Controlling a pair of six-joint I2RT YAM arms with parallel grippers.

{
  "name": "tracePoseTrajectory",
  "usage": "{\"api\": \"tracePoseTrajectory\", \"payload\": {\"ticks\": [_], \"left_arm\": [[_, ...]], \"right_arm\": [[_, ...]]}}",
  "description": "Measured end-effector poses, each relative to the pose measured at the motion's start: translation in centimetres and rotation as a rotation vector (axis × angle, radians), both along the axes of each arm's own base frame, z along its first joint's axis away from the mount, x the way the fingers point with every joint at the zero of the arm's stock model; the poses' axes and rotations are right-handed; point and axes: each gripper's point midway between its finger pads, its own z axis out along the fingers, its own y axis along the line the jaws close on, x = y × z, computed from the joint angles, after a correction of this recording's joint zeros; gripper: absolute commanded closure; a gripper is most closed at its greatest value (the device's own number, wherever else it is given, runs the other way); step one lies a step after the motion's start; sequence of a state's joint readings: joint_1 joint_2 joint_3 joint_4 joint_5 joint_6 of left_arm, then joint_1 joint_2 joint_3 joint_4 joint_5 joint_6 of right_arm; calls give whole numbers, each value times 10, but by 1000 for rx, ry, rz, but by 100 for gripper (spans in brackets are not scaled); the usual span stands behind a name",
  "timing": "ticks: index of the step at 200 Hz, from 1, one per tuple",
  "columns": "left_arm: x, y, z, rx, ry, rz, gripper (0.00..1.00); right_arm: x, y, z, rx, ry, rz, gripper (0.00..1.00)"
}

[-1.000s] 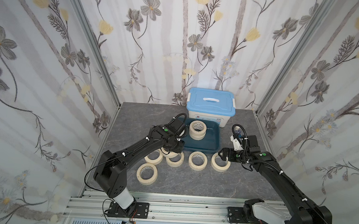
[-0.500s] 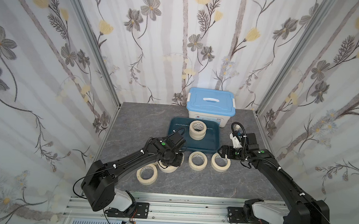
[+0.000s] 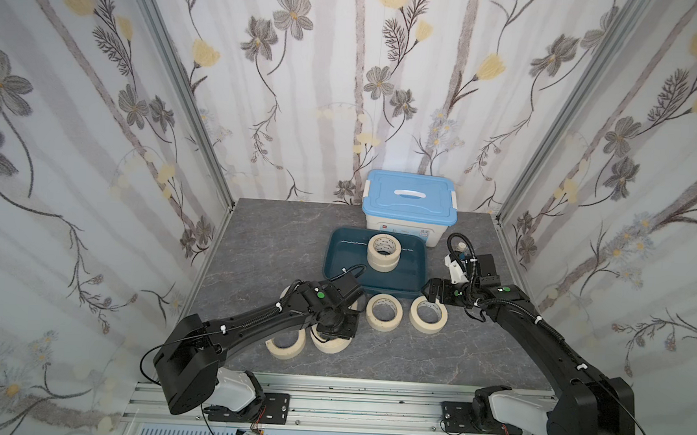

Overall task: Take out the art tape in the storage box
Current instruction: Place the art tape at the center of the board.

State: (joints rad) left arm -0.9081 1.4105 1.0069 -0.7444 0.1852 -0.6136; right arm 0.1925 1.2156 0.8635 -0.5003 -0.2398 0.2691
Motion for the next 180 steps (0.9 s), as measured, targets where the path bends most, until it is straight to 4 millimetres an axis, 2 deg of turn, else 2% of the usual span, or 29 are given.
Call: {"api": "tracePoseTrajectory", "payload": {"ticks": [55, 147, 180], "left_arm": [[-20, 4, -24, 44, 64, -15, 92], [-8, 0, -44, 98, 39, -32, 92], [-7, -1, -52, 112, 47, -36, 88]], "right_arm": [[4, 0, 1, 1, -4, -1, 0], [6, 0, 3, 2, -10, -5, 0], [7, -1, 4, 3, -13, -8, 0]]}}
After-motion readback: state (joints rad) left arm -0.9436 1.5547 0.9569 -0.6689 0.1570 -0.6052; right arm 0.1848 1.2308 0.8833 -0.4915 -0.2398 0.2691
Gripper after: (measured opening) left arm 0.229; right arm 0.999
